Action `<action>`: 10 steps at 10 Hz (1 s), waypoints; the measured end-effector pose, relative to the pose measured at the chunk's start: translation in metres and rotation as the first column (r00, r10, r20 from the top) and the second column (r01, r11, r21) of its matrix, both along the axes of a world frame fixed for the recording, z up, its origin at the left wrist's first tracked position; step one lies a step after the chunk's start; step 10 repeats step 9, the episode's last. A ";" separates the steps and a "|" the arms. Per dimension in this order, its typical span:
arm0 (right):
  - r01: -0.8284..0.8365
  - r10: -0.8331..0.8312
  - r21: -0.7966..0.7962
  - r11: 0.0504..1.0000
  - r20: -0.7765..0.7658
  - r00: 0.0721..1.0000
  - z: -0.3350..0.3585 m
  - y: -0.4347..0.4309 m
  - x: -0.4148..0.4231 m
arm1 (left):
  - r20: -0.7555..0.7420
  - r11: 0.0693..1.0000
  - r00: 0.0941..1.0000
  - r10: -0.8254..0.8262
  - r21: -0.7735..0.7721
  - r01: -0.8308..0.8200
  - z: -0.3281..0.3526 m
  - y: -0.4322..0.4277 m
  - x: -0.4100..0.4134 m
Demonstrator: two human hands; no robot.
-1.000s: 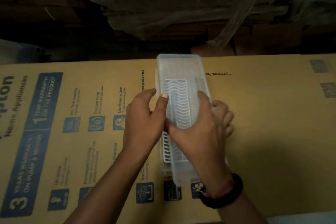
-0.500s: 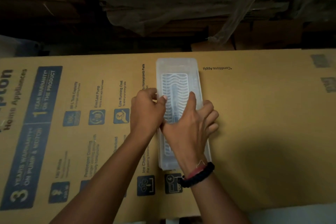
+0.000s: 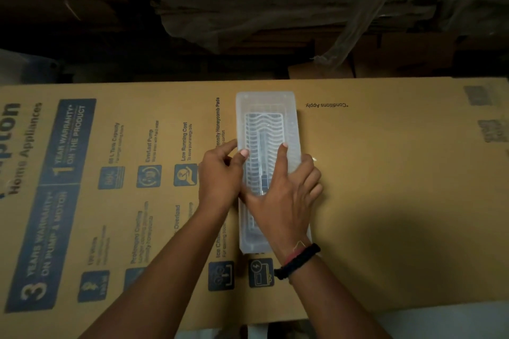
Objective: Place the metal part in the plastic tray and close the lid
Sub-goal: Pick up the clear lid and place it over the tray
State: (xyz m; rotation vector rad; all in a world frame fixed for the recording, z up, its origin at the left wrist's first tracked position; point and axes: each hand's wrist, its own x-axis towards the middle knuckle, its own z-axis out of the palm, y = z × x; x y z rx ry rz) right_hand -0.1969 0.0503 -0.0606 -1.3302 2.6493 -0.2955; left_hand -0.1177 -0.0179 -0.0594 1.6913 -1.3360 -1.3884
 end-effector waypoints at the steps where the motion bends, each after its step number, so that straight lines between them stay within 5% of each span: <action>1: -0.060 0.059 0.018 0.998 0.051 0.997 0.004 -0.002 -0.002 | 0.101 0.992 0.994 -0.033 -0.116 0.045 -0.002 0.002 -0.007; 2: -0.206 0.206 -0.007 0.979 0.101 0.973 0.006 0.007 -0.011 | 0.362 0.935 0.916 -0.172 -0.233 0.268 0.000 -0.005 -0.011; 3: -0.322 0.321 0.024 0.947 0.017 0.947 0.004 0.018 -0.013 | 0.683 0.750 0.650 -0.334 -0.225 0.622 0.000 -0.008 -0.008; 4: -0.333 0.333 0.032 0.942 0.031 0.943 0.001 0.018 -0.010 | 0.746 0.695 0.529 -0.405 -0.125 0.708 -0.003 -0.007 -0.005; 8: -0.398 0.393 0.041 0.916 0.103 0.914 0.013 0.012 -0.019 | 0.801 0.679 0.424 -0.422 -0.031 0.734 0.025 -0.014 -0.010; 10: -0.403 0.402 -0.009 0.915 0.094 0.911 0.023 0.014 -0.025 | 0.825 0.690 0.447 -0.346 -0.098 0.717 0.028 0.002 -0.007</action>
